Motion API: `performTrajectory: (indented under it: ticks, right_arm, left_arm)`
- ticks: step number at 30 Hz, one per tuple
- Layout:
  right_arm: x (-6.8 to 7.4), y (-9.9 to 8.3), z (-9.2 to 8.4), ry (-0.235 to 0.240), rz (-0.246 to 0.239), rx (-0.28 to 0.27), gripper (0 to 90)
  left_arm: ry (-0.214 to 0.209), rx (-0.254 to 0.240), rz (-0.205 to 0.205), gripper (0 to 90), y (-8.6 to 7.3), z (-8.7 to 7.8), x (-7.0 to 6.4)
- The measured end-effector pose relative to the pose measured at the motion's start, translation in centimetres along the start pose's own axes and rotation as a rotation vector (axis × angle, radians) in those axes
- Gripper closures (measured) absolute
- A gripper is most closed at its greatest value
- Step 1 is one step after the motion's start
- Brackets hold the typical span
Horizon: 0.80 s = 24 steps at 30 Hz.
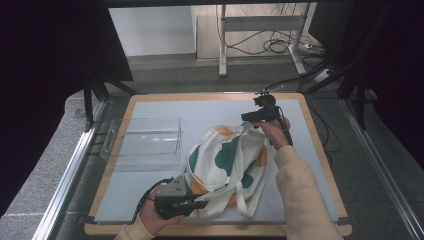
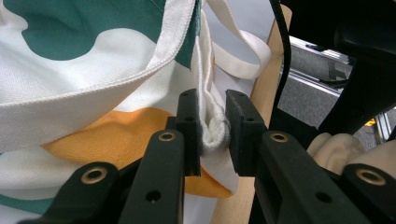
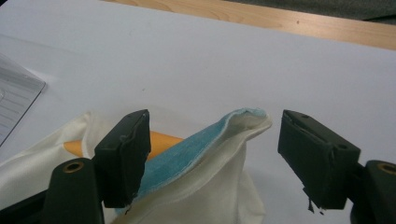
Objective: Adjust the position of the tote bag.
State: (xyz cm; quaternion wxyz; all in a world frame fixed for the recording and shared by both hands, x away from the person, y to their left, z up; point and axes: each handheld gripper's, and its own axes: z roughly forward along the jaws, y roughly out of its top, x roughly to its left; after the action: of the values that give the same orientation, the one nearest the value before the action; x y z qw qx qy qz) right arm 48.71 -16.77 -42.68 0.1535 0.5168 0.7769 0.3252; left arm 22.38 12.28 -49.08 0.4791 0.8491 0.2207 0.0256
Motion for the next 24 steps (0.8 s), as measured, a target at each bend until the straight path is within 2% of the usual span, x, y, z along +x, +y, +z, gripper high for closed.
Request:
performTrajectory:
  ticks: [5, 9, 10, 17, 18, 19, 20, 21, 24]
  right_arm:
    - [-0.1, 0.0, 0.4, 0.005, 0.012, 0.024, 26.5]
    - [-0.1, 0.0, 0.8, 0.006, 0.014, 0.04, 31.2]
    - [0.0, 0.0, 1.0, 0.002, 0.015, 0.047, 35.4]
    - [-0.4, -0.2, 1.4, 0.004, 0.013, 0.067, 46.5]
    - [-0.4, -0.2, 1.5, 0.008, 0.012, 0.077, 53.1]
    - [-0.4, -0.2, 1.5, 0.008, 0.012, 0.077, 53.1]
    - [-0.4, -0.3, 1.7, 0.012, 0.002, 0.1, 59.8]
    - [-0.4, -0.3, 1.7, 0.012, 0.002, 0.1, 59.8]
    - [-0.1, -0.3, 1.9, 0.006, -0.02, 0.113, 68.6]
  left_arm:
    - [0.001, 0.0, 0.001, 77.1, 0.0, 0.0, 0.0]
    - [0.002, 0.0, 0.0, 77.1, 0.0, 0.0, 0.0]
    - [0.001, 0.0, -0.001, 77.1, 0.0, 0.0, 0.0]
    - [0.005, -0.001, 0.003, 77.1, 0.0, 0.0, -0.1]
    - [0.004, -0.002, 0.002, 77.1, 0.0, 0.0, 0.0]
    - [0.004, -0.002, 0.002, 77.2, 0.0, 0.0, 0.0]
    - [0.005, -0.002, 0.003, 77.1, 0.0, 0.0, -0.1]
    - [0.005, -0.002, 0.003, 77.1, 0.0, 0.0, -0.1]
    - [0.006, -0.001, 0.007, 77.2, 0.1, 0.0, -0.1]
